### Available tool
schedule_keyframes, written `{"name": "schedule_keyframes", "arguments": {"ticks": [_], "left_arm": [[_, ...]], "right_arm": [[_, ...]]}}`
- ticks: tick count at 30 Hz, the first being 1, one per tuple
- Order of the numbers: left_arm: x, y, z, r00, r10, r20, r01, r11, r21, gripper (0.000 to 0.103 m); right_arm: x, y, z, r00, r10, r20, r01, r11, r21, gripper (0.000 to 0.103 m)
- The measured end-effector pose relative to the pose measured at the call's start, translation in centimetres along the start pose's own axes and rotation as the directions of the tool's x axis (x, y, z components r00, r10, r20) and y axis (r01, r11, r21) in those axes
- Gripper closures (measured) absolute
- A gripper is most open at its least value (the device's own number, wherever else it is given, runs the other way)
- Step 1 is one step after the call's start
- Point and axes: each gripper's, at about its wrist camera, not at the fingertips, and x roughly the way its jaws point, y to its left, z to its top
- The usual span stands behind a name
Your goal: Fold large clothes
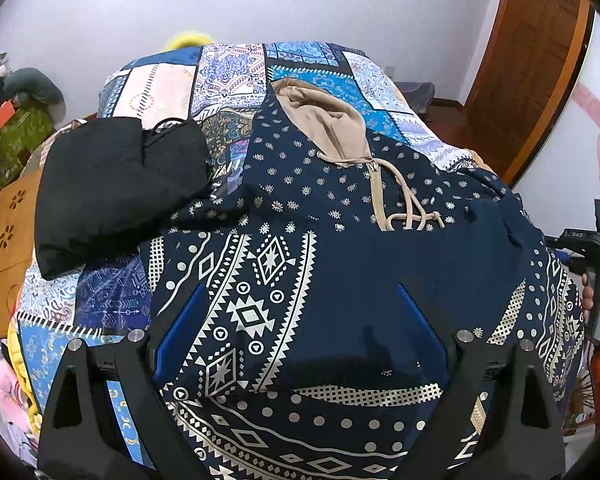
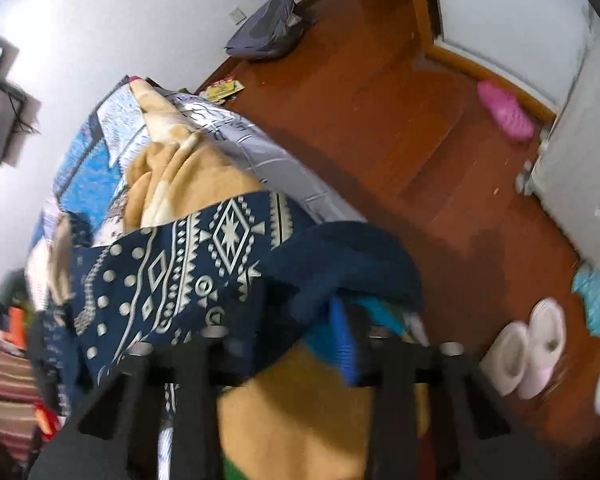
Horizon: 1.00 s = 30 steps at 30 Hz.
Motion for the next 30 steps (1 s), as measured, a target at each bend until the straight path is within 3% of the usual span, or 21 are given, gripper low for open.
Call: {"name": "schedule_keyframes", "arguments": {"ticks": [1, 6, 11, 15, 20, 23, 26, 30], "left_arm": [[0.0, 0.1, 0.0, 1.0, 0.004, 0.0, -0.004, 1.0, 0.001, 0.01], [-0.4, 0.3, -0.5, 0.999, 0.031, 0.015, -0.032, 0.999, 0.013, 0.01], [-1.1, 0.4, -0.8, 0.998, 0.054, 0.036, -0.055, 0.998, 0.032, 0.01], [-2.0, 0.5, -0.9, 0.998, 0.045, 0.053, -0.047, 0.998, 0.03, 0.01], [-2.9, 0.7, -1.2, 0.997, 0.042, 0.069, -0.044, 0.999, 0.027, 0.01], [-3.2, 0.9, -1.5, 0.997, 0.037, 0.067, -0.039, 0.999, 0.026, 0.01], [-3.4, 1.0, -1.9, 0.998, 0.033, 0.062, -0.035, 0.999, 0.027, 0.01], [-3.6, 1.0, -2.3, 0.998, 0.026, 0.058, -0.028, 0.999, 0.031, 0.01]], "right_arm": [[-0.2, 0.3, 0.1, 1.0, -0.005, 0.008, 0.005, 1.0, -0.004, 0.095], [-3.6, 2.7, 0.8, 0.993, -0.017, 0.115, 0.026, 0.997, -0.075, 0.097], [-9.7, 7.6, 0.6, 0.965, 0.101, 0.243, -0.049, 0.976, -0.211, 0.097], [-13.7, 12.9, -0.5, 0.932, 0.241, 0.272, -0.137, 0.927, -0.35, 0.098], [-13.5, 17.9, -4.5, 0.925, 0.344, 0.162, -0.219, 0.829, -0.514, 0.098], [-11.1, 19.6, -7.6, 0.944, 0.32, 0.078, -0.218, 0.785, -0.58, 0.098], [-8.0, 19.8, -10.0, 0.962, 0.271, -0.013, -0.225, 0.77, -0.597, 0.097], [-5.4, 19.4, -12.4, 0.979, 0.181, -0.09, -0.198, 0.78, -0.594, 0.097]]}}
